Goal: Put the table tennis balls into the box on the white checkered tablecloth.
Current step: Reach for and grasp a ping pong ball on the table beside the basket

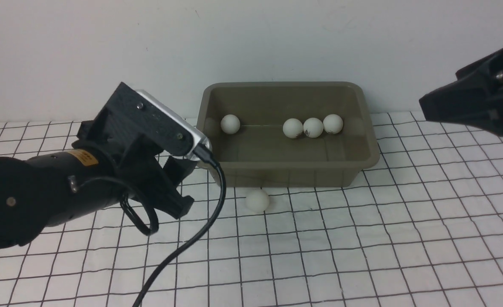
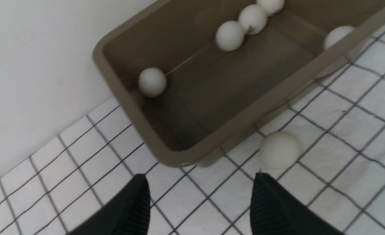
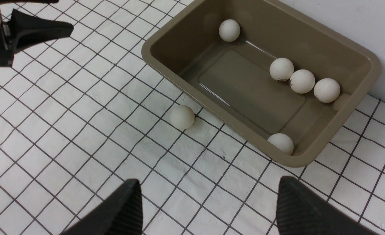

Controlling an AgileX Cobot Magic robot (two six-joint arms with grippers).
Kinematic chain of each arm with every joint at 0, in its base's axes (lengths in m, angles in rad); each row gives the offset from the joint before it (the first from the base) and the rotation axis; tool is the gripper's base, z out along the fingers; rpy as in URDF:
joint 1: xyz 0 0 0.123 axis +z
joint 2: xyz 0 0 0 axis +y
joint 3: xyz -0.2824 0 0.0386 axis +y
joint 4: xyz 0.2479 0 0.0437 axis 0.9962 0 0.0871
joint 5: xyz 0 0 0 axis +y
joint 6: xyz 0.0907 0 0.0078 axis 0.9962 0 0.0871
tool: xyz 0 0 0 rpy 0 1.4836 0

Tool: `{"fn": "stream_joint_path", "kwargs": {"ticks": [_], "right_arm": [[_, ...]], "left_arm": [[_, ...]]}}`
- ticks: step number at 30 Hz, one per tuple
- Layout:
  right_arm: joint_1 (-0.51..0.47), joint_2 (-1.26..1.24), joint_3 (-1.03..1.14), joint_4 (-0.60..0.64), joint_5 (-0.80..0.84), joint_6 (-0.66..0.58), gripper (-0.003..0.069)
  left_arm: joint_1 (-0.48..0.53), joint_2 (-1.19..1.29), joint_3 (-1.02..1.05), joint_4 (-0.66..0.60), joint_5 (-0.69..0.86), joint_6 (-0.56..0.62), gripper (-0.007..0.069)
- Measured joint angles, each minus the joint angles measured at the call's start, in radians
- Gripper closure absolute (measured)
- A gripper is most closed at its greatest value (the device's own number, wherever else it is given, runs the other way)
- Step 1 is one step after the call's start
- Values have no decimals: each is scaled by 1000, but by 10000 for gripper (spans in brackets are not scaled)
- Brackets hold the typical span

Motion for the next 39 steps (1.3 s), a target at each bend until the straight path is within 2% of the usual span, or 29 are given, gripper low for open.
{"fn": "stream_joint_path", "kwargs": {"ticks": [4,7,10,14,16,31,36,39], "right_arm": [[0,0,0,0,0,-1,164],[0,0,0,0,-1,-2,164],[0,0,0,0,-6,-2,164],[0,0,0,0,-24,-2,164],[0,0,0,0,-26,-2,164],[0,0,0,3,-38,-3,164],[0,0,0,3,-38,-3,164],[0,0,0,3,-38,-3,164]], "left_arm": [[-11,-65,6,-1,122,0,262],[-10,-106,35,-2,126,0,262],[-9,-127,60,-4,68,0,262],[-8,-118,82,-25,-138,0,262],[-8,-113,82,-32,-166,-4,262],[-8,-106,82,-234,-188,-312,262],[-8,-96,82,-187,-187,-274,262],[-8,-36,82,-104,-186,-216,262]]}}
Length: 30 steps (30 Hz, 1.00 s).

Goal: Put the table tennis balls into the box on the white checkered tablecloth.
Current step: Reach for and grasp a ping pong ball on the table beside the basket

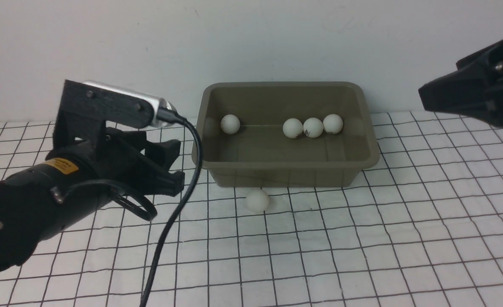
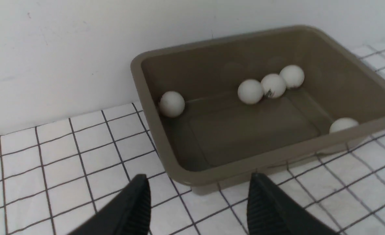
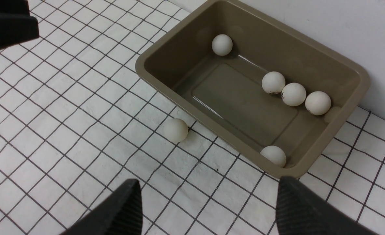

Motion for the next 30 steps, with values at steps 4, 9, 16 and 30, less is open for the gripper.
{"fn": "stream_joint_path", "kwargs": {"ticks": [4,9,16,30], "right_arm": [[0,0,0,0,0,0,164],[0,0,0,0,0,0,164],[0,0,0,-8,0,0,164],[0,0,0,-27,-4,-3,164]], "left_arm": [[-2,88,0,92,-39,3,262],[-44,185,0,265,-226,-51,262],[-105,318,-2,571,-375,-268,262],[-106,489,-3,763,-499,-742,142]]}}
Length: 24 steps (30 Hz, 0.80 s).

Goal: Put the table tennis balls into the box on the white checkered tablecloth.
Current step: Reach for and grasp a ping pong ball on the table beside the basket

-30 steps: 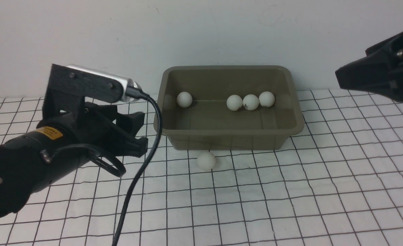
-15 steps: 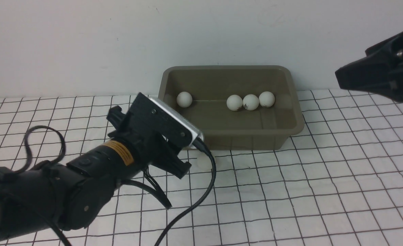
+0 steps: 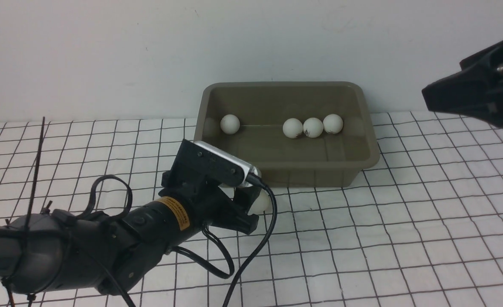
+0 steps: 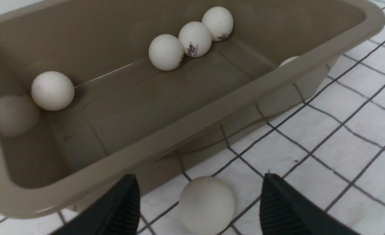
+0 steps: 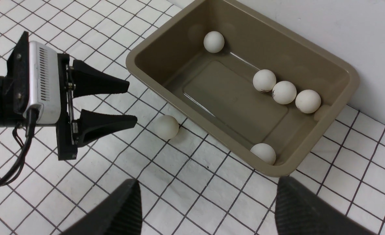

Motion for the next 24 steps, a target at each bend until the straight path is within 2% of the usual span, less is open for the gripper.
{"fn": "stream_joint_path", "kwargs": {"ticks": [4,12,24], "right_arm": [[0,0,0,-2,-1,0,164],[0,0,0,-2,-3,0,164],[0,0,0,-2,-4,-7,164]], "left_arm": [[-4,13,0,20,4,-54,132],[-39,124,0,16,-5,-73,132],[-42,329,-7,-63,-296,-72,132]]}}
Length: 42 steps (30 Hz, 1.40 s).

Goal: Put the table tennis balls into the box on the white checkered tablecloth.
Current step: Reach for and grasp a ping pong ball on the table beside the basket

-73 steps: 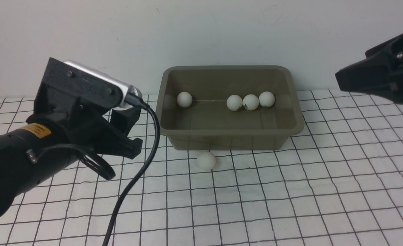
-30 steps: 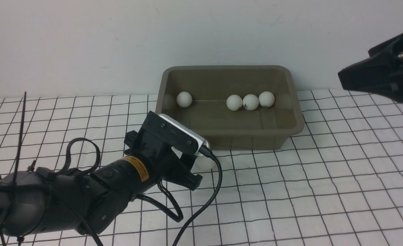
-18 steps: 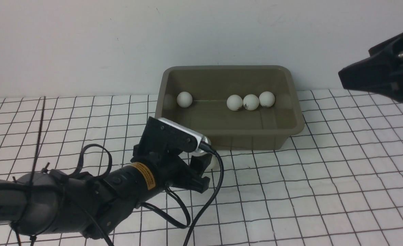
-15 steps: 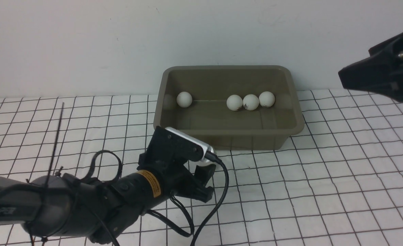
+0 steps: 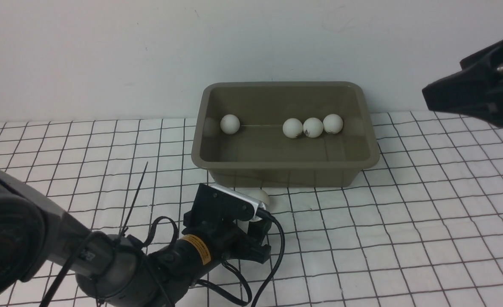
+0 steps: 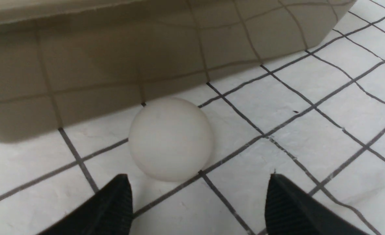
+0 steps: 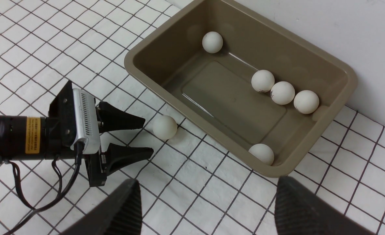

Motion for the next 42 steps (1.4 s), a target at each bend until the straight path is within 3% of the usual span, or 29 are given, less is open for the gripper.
{"fn": "stream_joint_path", "kwargs": {"ticks": [11,21,36,42], "right_arm": [[0,0,1,4,-3,-3,164],[0,0,1,9,-3,-5,164],[0,0,1,30,1,-25,164],[0,0,1,32,1,-29,164]], "left_arm": [[0,30,-24,12,-86,-1,132],[0,45,-36,-59,-97,9,132],[0,78,-93,-67,-98,9,132],[0,78,-93,-109,-95,9,203]]}}
